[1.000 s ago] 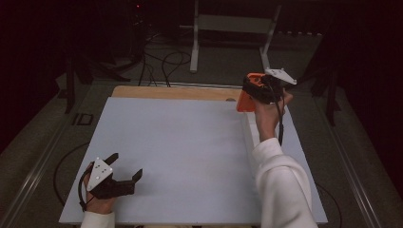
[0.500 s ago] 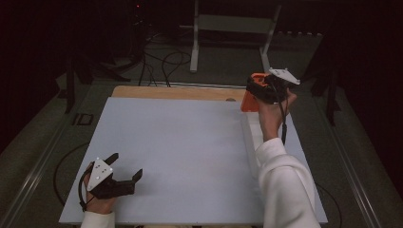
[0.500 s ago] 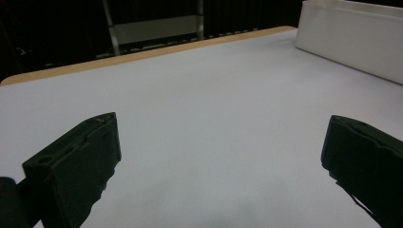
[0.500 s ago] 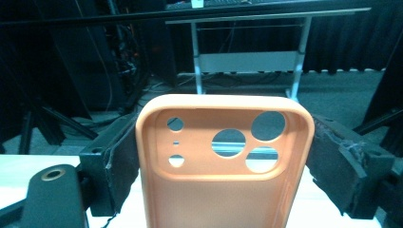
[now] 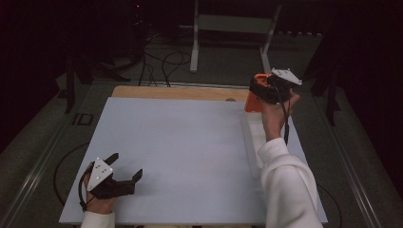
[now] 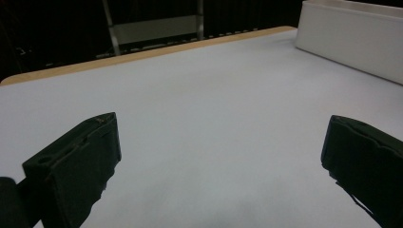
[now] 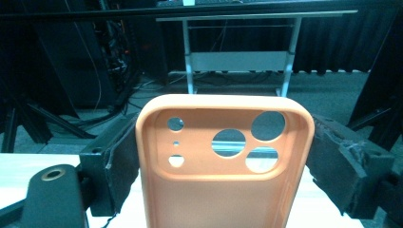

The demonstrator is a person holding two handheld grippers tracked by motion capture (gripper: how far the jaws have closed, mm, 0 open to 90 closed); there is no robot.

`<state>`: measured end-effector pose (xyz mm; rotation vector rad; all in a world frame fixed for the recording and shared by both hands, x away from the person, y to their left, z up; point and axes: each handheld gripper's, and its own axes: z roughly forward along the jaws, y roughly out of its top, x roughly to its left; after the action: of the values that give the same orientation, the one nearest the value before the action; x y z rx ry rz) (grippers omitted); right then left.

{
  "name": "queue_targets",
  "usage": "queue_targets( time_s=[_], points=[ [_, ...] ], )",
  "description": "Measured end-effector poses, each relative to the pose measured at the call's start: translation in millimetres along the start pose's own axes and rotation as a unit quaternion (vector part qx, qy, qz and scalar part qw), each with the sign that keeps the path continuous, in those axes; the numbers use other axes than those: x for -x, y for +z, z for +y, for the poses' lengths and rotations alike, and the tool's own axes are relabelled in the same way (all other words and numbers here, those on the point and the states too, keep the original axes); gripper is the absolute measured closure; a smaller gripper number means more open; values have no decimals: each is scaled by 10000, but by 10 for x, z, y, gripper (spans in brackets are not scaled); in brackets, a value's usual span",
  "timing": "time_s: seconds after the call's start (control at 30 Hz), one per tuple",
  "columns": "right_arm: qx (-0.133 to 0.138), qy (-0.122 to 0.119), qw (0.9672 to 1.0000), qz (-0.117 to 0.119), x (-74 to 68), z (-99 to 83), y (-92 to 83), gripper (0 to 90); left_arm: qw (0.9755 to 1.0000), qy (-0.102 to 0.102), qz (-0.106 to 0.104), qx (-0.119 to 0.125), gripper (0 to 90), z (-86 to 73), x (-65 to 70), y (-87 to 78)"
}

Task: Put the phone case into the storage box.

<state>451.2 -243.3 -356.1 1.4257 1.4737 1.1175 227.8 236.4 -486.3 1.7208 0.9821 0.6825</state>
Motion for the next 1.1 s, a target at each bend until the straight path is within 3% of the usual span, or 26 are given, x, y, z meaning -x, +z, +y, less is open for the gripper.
queue_targets(
  time_s=[0.2,1.1],
  points=[
    [-7,-103,9999,-102,14,-19,16,168,10000,-1,1,2,1,-1,0,-1],
    [-31,21,9998,-201,38,-120,90,167,10000,-13,25,10,1,-6,-14,-19]
  ],
)
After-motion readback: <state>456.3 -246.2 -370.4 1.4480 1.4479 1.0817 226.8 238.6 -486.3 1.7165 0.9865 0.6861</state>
